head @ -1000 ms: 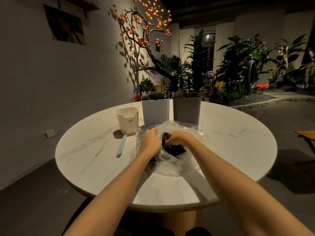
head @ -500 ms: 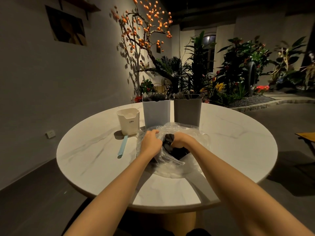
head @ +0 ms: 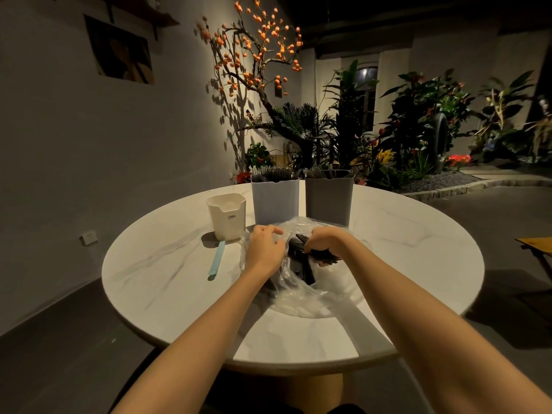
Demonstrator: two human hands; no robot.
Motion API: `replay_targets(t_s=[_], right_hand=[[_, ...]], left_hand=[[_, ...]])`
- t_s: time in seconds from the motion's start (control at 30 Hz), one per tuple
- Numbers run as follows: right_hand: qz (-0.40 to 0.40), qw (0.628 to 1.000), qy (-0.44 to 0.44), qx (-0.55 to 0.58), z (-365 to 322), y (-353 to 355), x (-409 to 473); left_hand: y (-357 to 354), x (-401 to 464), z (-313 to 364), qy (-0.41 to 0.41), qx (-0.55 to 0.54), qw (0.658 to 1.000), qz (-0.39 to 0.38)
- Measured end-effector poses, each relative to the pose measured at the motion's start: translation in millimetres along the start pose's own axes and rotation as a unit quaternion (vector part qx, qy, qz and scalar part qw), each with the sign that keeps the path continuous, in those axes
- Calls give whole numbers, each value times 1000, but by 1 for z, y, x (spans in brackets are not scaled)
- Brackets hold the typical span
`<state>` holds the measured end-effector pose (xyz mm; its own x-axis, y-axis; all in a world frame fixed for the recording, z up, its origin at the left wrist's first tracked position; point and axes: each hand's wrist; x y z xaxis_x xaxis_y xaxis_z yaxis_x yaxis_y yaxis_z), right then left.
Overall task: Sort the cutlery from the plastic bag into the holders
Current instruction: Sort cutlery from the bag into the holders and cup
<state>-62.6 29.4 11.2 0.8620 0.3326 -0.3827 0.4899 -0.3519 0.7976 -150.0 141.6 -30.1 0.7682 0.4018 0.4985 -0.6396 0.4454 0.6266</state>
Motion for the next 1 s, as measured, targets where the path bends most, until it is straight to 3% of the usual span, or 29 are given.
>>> replay_targets(t_s=[0.13,0.3,0.5,0.7,1.0], right_hand=[[-31,999,-7,22,2,2,-3],[-21,1000,13,6,12,7,-12],[-56,997,17,56,26,11,-21],[-53,997,64,5,47,20,-26],[-66,994,84,20,65,24,-28]], left_hand=[[-1,0,4,-39,63,995,72],[1,-4,18,-96,76,992,23],[-2,-3,27,-48,121,987,-99],[2,-8,25,-11,77,994,-82],[-1,-3,25,27,51,995,-86]])
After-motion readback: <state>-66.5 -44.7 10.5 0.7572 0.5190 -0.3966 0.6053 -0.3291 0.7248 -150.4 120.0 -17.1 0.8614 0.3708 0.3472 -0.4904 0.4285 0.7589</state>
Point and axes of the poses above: each hand's wrist, its own x-axis towards the middle knuckle, its own y-axis out of the back of the hand, z = x × y, and after that the axes turned 9 degrees about -y, right-handed
